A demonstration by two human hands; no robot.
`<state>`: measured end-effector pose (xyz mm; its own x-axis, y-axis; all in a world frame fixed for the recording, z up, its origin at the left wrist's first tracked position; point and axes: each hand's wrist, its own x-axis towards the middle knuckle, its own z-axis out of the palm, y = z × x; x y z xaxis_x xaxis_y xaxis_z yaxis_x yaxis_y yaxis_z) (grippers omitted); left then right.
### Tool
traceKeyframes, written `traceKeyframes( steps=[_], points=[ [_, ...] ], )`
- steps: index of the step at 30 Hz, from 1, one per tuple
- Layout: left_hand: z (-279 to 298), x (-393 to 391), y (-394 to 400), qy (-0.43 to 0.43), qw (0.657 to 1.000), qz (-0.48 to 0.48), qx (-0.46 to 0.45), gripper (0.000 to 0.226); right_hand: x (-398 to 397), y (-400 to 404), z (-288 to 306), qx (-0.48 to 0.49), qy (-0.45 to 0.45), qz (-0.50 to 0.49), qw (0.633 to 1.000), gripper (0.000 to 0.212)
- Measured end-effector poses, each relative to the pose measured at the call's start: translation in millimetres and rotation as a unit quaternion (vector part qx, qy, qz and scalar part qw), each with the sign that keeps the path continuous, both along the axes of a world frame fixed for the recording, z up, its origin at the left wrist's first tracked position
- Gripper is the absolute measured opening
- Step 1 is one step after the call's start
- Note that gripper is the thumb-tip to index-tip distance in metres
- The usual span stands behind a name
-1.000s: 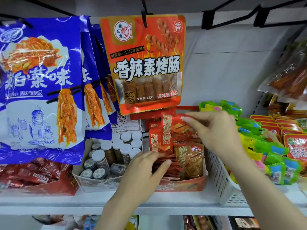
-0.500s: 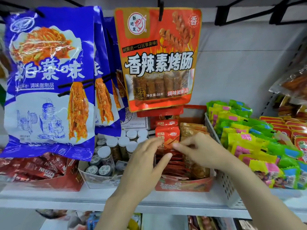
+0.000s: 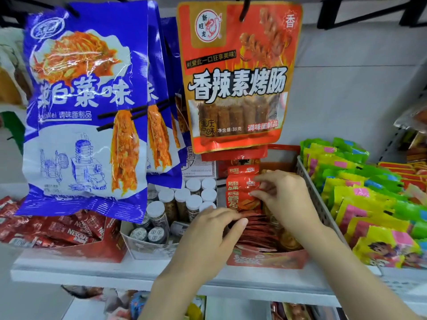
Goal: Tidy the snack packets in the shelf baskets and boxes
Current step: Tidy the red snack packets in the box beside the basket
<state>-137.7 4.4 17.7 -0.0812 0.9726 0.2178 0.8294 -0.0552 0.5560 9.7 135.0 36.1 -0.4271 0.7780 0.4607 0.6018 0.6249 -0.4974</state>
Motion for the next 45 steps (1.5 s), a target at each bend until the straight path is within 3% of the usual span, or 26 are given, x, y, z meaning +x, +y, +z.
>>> traceKeyframes(
  steps=[5, 8, 11, 15, 18, 22, 26, 29, 32, 33, 36, 42, 45],
  points=[
    [2.8, 1.1, -1.3, -0.007, 1.0, -0.002, 0.001, 0.042, 7.9, -3.0, 15.5, 0.004, 0.033, 0.011, 0.999, 0.005],
    [7.6, 3.0, -2.8, -0.045, 0.999, 0.011, 0.005, 0.045, 20.6, -3.7, 51.6, -0.05, 0.116, 0.019, 0.992, 0.012],
    [17.3, 8.9, -4.8, -0.142, 0.987, 0.061, 0.043, 0.052, 32.7, -9.2, 83.5, -0.125, 0.242, 0.029, 0.962, 0.012],
    [28.3, 22.4, -8.3, -0.335, 0.936, 0.084, 0.062, 0.047, 44.8, -16.1, 95.9, -0.158, 0.307, 0.019, 0.938, 0.004],
    [32.1, 28.6, -8.9, -0.422, 0.902, 0.077, 0.044, 0.054, 52.4, -16.2, 95.2, -0.195, 0.316, 0.006, 0.928, 0.008],
    [41.9, 33.5, -6.7, -0.631, 0.776, -0.007, -0.015, 0.058, 54.4, -19.4, 94.4, -0.261, 0.35, 0.037, 0.899, 0.005],
    [44.3, 41.3, -4.9, -0.665, 0.746, -0.019, -0.034, 0.038, 48.7, -25.6, 92.3, -0.311, 0.381, 0.079, 0.867, 0.008],
    [46.9, 46.8, -7.3, -0.652, 0.751, -0.088, -0.06, 0.029, 43.2, -32.2, 89.6, -0.375, 0.419, 0.172, 0.809, 0.021],
    [49.9, 47.9, -6.5, -0.694, 0.713, -0.081, -0.061, 0.03, 40.2, -34.2, 87.7, -0.403, 0.414, 0.201, 0.791, 0.03],
    [49.2, 47.6, -5.1, -0.692, 0.718, -0.049, -0.048, 0.031, 40.4, -33.3, 87.9, -0.414, 0.412, 0.196, 0.788, 0.033],
    [44.9, 45.7, 0.0, -0.625, 0.778, 0.058, 0.024, 0.026, 45.8, -29.0, 90.4, -0.454, 0.398, 0.173, 0.778, 0.043],
    [44.0, 42.7, -1.3, -0.571, 0.809, 0.118, 0.079, 0.02, 55.1, -26.8, 90.3, -0.44, 0.354, 0.144, 0.813, 0.039],
    [46.6, 43.6, -2.6, -0.584, 0.802, 0.105, 0.072, 0.023, 54.5, -26.7, 89.5, -0.413, 0.364, 0.137, 0.823, 0.021]
  ],
)
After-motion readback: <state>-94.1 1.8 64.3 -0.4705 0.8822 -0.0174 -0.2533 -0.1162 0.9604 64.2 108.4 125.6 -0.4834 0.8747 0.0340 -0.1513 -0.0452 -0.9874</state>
